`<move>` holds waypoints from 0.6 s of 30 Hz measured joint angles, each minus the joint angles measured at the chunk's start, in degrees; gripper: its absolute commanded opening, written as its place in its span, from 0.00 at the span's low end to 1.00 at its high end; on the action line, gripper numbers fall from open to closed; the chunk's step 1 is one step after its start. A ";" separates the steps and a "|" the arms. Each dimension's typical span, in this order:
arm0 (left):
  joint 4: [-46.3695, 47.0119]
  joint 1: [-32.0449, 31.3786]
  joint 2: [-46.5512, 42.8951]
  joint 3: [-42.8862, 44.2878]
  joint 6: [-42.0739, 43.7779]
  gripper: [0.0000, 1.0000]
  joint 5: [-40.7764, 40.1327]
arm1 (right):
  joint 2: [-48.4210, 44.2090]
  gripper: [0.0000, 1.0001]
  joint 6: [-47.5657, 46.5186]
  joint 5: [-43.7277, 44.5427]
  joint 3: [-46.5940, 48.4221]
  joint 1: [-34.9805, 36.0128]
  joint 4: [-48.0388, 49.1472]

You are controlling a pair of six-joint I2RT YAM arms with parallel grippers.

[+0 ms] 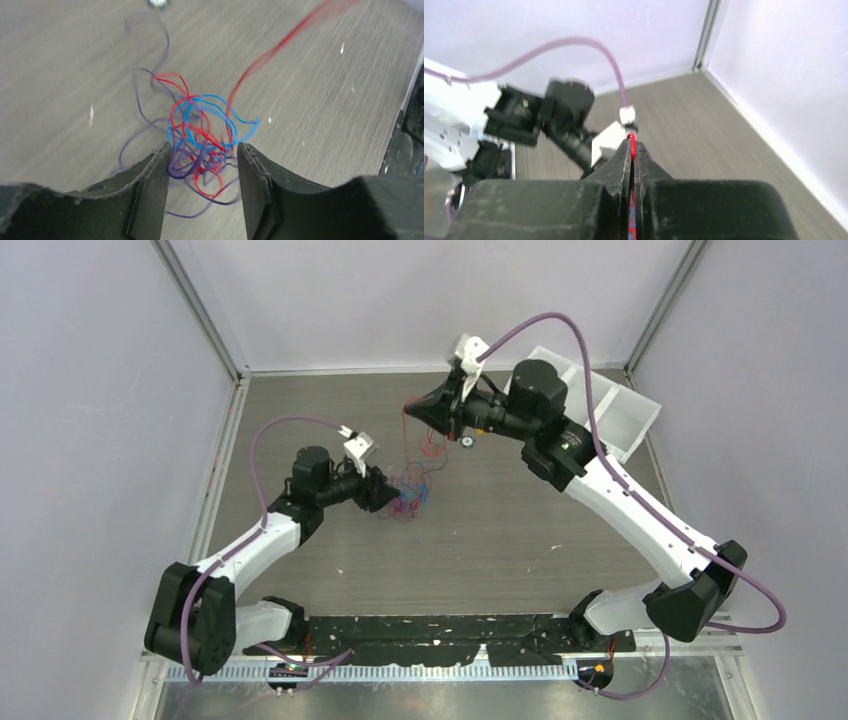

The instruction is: Untangle the cables

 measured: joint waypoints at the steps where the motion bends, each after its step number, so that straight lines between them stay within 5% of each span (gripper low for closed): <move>1: -0.63 0.07 0.07 -1.44 -0.07 0.52 -0.37 | -0.13 0.06 1.22 0.63 1.16 -0.20 0.76; 11: -2.97 3.67 0.81 -3.96 -2.12 0.48 -3.69 | -0.24 0.06 12.46 5.05 17.31 -4.68 6.91; 18: -5.18 3.85 2.08 -3.52 -3.13 0.73 -4.70 | -0.09 0.05 15.69 5.55 23.30 -8.59 8.24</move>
